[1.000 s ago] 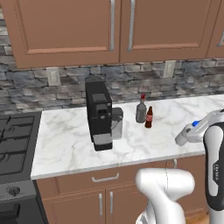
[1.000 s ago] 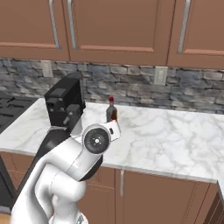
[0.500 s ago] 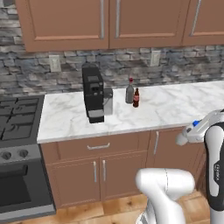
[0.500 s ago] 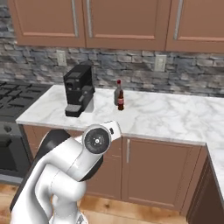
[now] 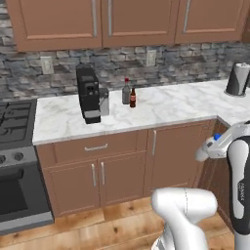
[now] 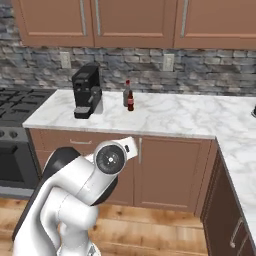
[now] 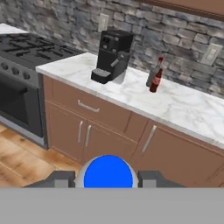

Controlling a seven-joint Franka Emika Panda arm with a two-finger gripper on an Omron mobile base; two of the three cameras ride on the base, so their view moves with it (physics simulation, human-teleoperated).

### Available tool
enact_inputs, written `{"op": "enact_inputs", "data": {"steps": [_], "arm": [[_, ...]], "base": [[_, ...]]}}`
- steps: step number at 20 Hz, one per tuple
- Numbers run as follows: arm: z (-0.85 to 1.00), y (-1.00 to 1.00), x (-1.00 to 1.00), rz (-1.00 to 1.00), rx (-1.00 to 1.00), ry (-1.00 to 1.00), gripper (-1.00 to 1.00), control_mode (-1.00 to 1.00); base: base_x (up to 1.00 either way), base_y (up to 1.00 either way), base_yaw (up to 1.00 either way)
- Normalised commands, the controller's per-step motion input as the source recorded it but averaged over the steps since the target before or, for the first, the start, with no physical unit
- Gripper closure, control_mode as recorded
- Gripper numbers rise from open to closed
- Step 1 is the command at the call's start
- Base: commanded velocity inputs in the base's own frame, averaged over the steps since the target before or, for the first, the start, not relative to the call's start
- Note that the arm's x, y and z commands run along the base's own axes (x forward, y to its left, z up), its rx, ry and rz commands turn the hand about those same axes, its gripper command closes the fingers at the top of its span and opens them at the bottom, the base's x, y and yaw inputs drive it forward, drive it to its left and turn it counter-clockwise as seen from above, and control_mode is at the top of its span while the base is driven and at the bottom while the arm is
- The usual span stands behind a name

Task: Move the drinks to the dining counter.

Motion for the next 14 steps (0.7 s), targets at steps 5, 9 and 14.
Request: {"op": "enact_inputs", "data": {"steps": [5,9,14], "arm": [[0.00,0.00,0.00,0.00,0.00,0.00,1.00,1.00],[0.00,0.00,0.00,0.00,0.00,0.00,1.00,1.00],[0.00,0.00,0.00,0.00,0.00,0.00,1.00,1.00]], "base": [[-0.37,-0.16,-0.39],[-0.28,-0.13,-0.42],[-0.26,-0.04,-0.39]]}}
